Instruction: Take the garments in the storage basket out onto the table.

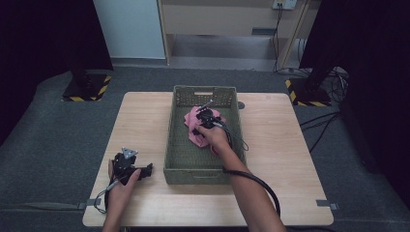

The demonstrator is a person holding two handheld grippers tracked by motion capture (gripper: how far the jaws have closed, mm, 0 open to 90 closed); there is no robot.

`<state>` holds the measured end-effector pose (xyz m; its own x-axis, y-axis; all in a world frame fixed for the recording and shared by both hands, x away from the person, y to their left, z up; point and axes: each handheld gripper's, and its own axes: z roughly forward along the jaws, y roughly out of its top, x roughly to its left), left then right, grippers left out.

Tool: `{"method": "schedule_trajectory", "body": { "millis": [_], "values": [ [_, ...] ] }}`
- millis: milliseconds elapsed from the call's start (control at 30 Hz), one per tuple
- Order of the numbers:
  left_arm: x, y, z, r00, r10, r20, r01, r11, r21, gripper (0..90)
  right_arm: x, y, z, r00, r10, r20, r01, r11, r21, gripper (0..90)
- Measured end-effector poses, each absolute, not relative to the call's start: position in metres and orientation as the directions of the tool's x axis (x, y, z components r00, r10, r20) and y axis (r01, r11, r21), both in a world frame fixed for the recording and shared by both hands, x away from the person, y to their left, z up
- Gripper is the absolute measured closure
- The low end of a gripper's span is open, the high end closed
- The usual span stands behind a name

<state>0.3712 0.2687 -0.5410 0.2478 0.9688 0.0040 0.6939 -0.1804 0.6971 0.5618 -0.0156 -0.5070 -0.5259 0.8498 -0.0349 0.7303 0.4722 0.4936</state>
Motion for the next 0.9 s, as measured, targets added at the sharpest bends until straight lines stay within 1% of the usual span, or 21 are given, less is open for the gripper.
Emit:
{"method": "schedule_trajectory", "body": {
  "millis": [267,367,567,900],
  "values": [
    [0.371,0.269,-0.541,0.248,0.969,0.004,0.694,-0.181,0.697,0.0,0.559,-0.018,-0.5,-0.539,0.84,-0.062,0.711,0.493,0.501,54.6],
    [0.371,0.269,-0.541,0.248,0.969,0.004,0.694,-0.181,0.697,0.0,0.557,-0.02,-0.495,-0.543,0.837,-0.066,0.698,0.494,0.519,61.7],
    [0.371,0.269,-0.541,0.248,0.969,0.004,0.694,-0.181,0.697,0.0,0.555,-0.027,-0.487,-0.548,0.835,-0.049,0.695,0.487,0.53,66.3],
    [0.371,0.269,-0.541,0.248,0.969,0.004,0.694,-0.18,0.697,0.0,0.544,-0.031,-0.467,-0.558,0.829,-0.044,0.657,0.474,0.586,67.0]
  ]
}}
